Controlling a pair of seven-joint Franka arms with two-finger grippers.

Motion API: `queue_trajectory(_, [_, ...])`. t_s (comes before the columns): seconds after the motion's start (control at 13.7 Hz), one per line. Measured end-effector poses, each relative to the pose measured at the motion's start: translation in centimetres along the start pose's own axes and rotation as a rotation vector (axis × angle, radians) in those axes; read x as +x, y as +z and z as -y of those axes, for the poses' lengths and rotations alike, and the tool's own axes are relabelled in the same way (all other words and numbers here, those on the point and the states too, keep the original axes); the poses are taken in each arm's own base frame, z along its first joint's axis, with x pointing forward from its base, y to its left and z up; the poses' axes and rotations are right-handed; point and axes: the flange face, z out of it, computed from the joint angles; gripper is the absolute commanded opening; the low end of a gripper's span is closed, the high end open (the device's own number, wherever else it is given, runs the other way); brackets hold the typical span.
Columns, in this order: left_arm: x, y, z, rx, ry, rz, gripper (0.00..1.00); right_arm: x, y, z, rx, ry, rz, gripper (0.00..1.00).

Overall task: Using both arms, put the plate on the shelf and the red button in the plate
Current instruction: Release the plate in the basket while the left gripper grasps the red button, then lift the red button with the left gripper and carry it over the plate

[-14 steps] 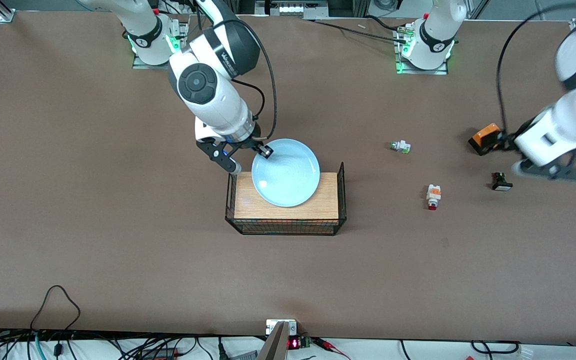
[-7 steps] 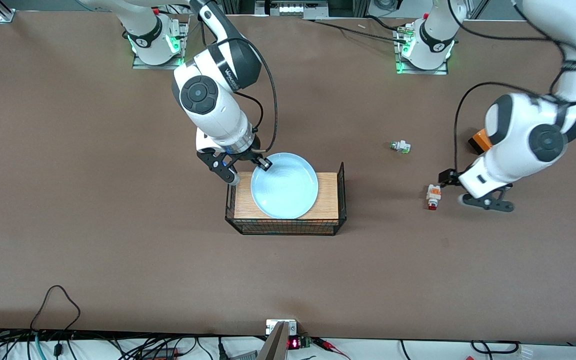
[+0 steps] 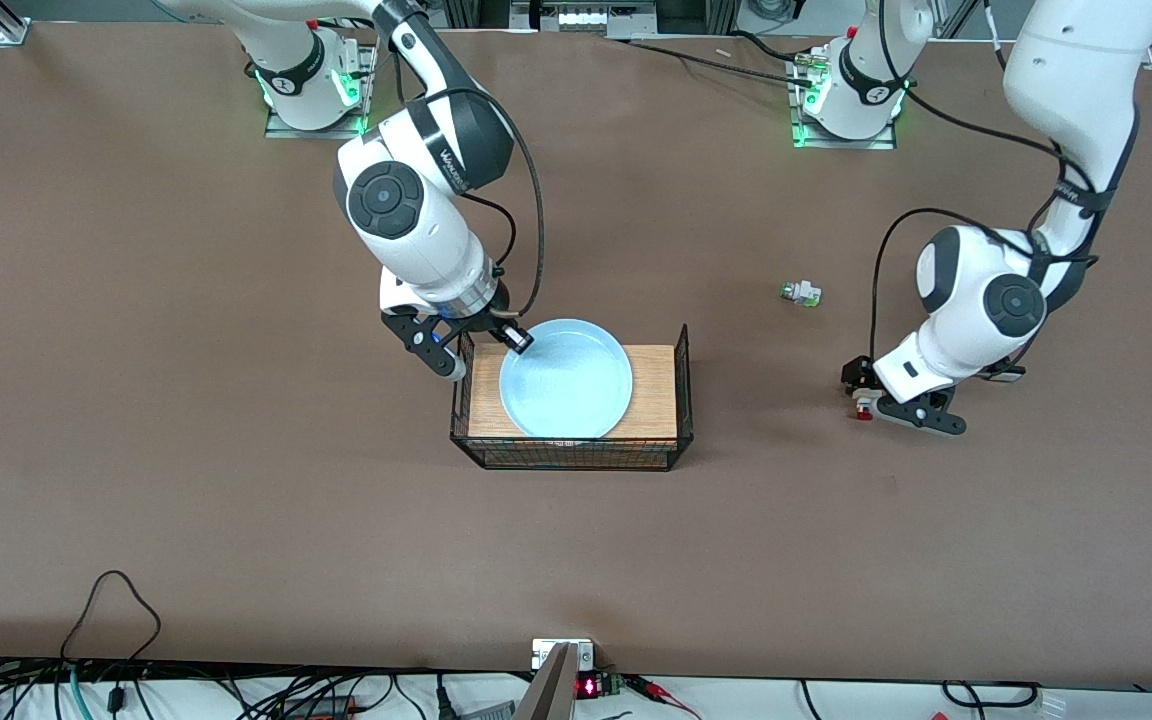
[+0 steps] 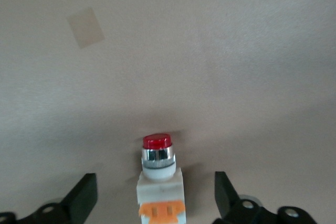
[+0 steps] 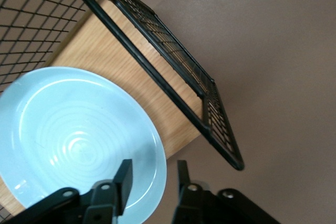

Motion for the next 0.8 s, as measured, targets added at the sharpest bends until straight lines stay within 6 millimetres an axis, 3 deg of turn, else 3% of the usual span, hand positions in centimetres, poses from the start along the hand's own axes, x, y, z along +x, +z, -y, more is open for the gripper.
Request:
queue_trajectory(0.15, [-0.4, 1.4, 0.0, -0.006, -0.001, 0.013, 0.44, 0.2, -1.8, 0.3, 0.02, -0.002, -0.007, 1.0])
queue_trajectory(0.36, [-0.8, 1.9, -0.1, -0.009, 0.007, 0.024, 0.24, -0.3, -6.9, -0.1, 0.011, -0.046, -0.031, 1.0])
queue_trajectory(0.58, [-0.6, 0.8, -0.1, -0.005, 0.018, 0.015, 0.22, 0.0, -11.6, -1.7, -0.029, -0.173, -0.065, 1.0])
queue_trajectory(0.73, [0.0, -2.1, -0.4, -0.003, 0.027, 0.033, 0.23, 3.0, -13.6, -3.4, -0.072, -0.271, -0.082, 1.0])
queue_trajectory(0.8, [0.8, -4.7, -1.2, -0.008, 0.041, 0.063, 0.24, 5.1, -14.3, -4.5, -0.091, -0.3, -0.08, 1.0])
